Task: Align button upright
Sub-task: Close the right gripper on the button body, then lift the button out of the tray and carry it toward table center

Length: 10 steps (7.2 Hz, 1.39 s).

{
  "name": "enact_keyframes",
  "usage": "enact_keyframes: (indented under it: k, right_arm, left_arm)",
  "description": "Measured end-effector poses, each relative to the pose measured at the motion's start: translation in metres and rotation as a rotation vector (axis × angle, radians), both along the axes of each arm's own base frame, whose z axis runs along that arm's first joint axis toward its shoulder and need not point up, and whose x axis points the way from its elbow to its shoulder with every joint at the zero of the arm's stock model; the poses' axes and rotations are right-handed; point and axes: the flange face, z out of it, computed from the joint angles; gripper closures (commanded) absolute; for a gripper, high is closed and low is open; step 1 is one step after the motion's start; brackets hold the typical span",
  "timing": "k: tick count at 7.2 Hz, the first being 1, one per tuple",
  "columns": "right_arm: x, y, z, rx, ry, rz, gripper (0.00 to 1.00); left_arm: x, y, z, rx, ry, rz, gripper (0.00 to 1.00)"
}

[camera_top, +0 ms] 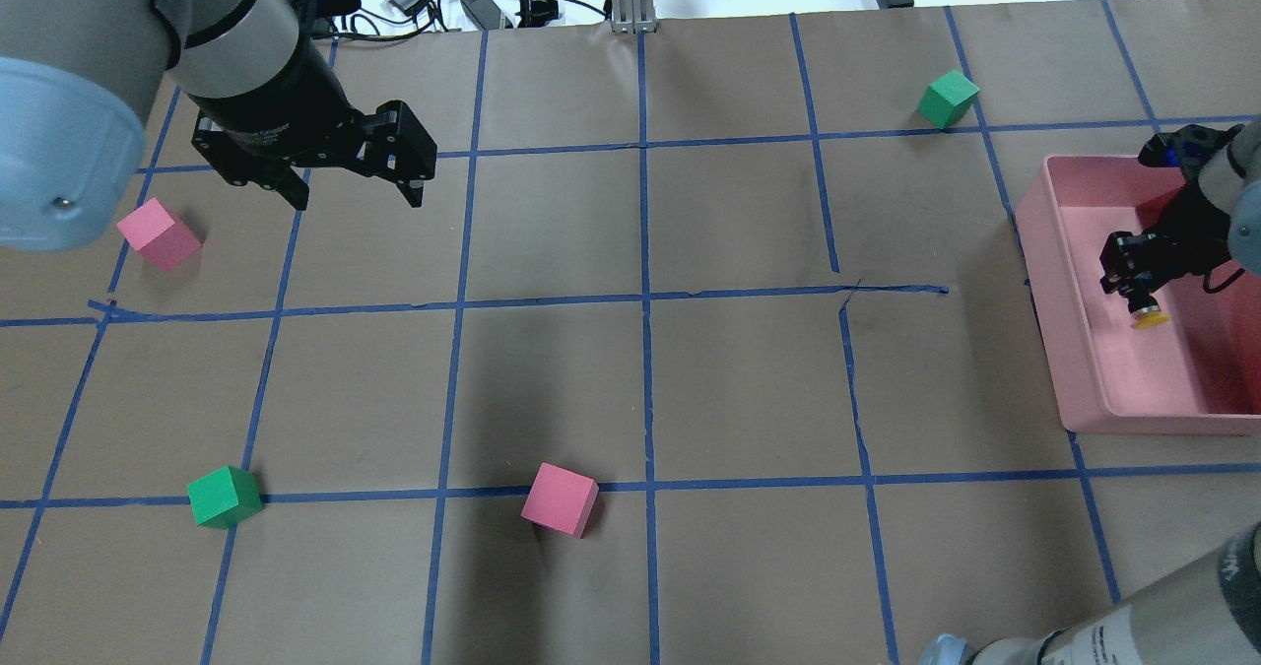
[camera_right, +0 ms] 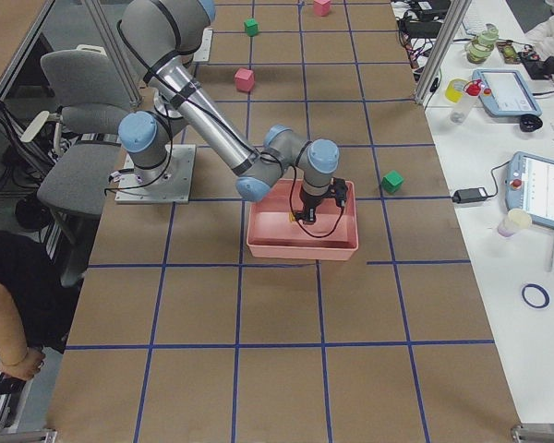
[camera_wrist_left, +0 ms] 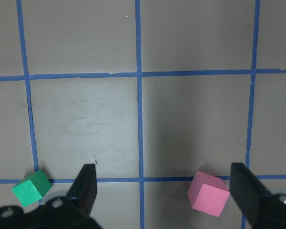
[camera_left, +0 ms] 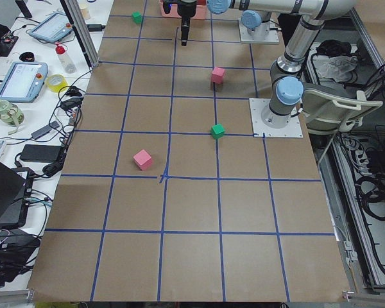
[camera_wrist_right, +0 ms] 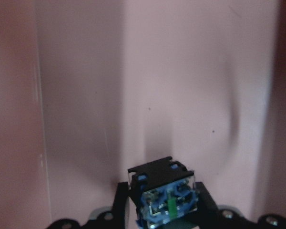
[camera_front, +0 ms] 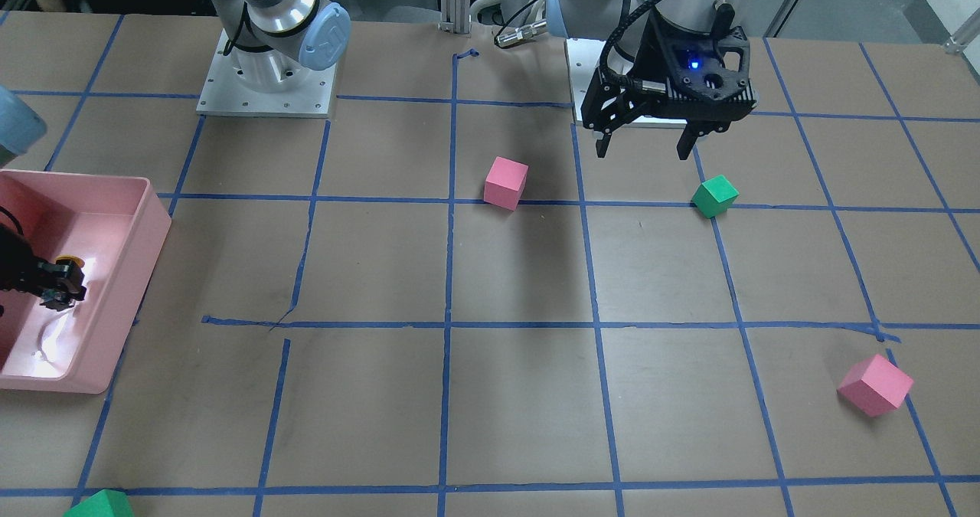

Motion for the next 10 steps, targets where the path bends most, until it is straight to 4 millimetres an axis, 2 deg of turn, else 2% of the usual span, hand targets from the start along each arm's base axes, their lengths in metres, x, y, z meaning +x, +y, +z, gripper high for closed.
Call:
enact_keyframes:
  k: [2,3,5,7,8,10]
  right_arm:
    - [-0.002,-0.017,0.054,-0.005,-0.002,0.003,1.0]
    - [0.011,-0.023,0.08,-0.018,0.005,0.022,1.0]
    - [0.06,-0.031,0.119,-0.04,0.017,0.072,1.0]
    - [0.128,-0.044,0.134,-0.057,0.024,0.075,1.0]
    - [0.174,-0.048,0.137,-0.063,0.023,0.054,1.0]
    - [0.287,-0.049,0.132,-0.074,0.021,-0.012,1.0]
  left_arm:
    - [0.0,0.0,0.0,0.0,0.001,0.003,0.0]
    - [0.0,0.0,-0.001,0.002,0.001,0.005,0.0]
    - [0.0,0.001,-0.003,0.004,0.001,0.008,0.0]
    - [0.0,0.001,-0.005,0.006,0.0,0.009,0.0]
    - [0.0,0.001,-0.005,0.008,-0.001,0.01,0.0]
    - [0.0,0.001,-0.007,0.011,-0.002,0.011,0.0]
